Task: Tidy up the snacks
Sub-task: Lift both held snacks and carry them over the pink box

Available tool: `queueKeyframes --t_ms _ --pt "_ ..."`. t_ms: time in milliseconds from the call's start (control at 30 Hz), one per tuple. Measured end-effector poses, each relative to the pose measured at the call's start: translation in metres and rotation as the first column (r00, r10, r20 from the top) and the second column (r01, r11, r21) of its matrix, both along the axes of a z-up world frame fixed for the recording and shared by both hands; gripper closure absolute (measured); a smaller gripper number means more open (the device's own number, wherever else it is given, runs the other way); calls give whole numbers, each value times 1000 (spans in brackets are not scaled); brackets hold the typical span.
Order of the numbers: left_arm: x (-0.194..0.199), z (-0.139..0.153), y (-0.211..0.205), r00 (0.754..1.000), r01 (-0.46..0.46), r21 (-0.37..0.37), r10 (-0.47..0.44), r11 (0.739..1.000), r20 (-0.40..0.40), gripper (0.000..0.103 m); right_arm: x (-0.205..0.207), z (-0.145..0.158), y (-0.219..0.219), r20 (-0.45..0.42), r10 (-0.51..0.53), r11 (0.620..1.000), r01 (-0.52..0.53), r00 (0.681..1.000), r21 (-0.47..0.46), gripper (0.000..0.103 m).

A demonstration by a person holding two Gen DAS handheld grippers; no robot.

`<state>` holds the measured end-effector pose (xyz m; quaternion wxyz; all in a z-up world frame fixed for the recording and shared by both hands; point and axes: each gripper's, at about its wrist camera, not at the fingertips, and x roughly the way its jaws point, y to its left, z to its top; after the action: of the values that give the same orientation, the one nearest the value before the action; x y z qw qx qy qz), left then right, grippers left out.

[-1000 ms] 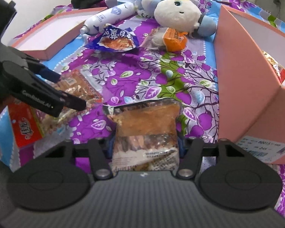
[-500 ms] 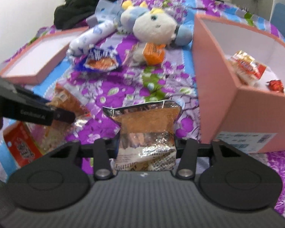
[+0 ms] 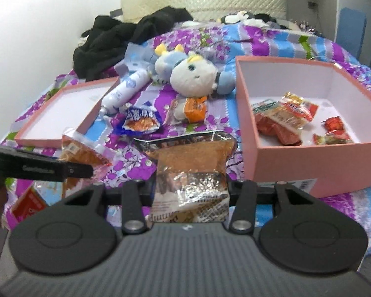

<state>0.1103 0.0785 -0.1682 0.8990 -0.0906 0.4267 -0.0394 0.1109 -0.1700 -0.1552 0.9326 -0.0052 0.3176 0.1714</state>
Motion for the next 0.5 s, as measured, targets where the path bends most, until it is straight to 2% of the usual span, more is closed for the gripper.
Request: queueKeyframes --t_ms 267,500 --pt "-33 46 -28 997 16 -64 -11 998 79 76 -33 34 -25 35 -51 998 50 998 31 54" --pt "-59 90 -61 988 54 -80 -42 995 150 76 -59 62 -54 68 -129 991 126 989 46 54"
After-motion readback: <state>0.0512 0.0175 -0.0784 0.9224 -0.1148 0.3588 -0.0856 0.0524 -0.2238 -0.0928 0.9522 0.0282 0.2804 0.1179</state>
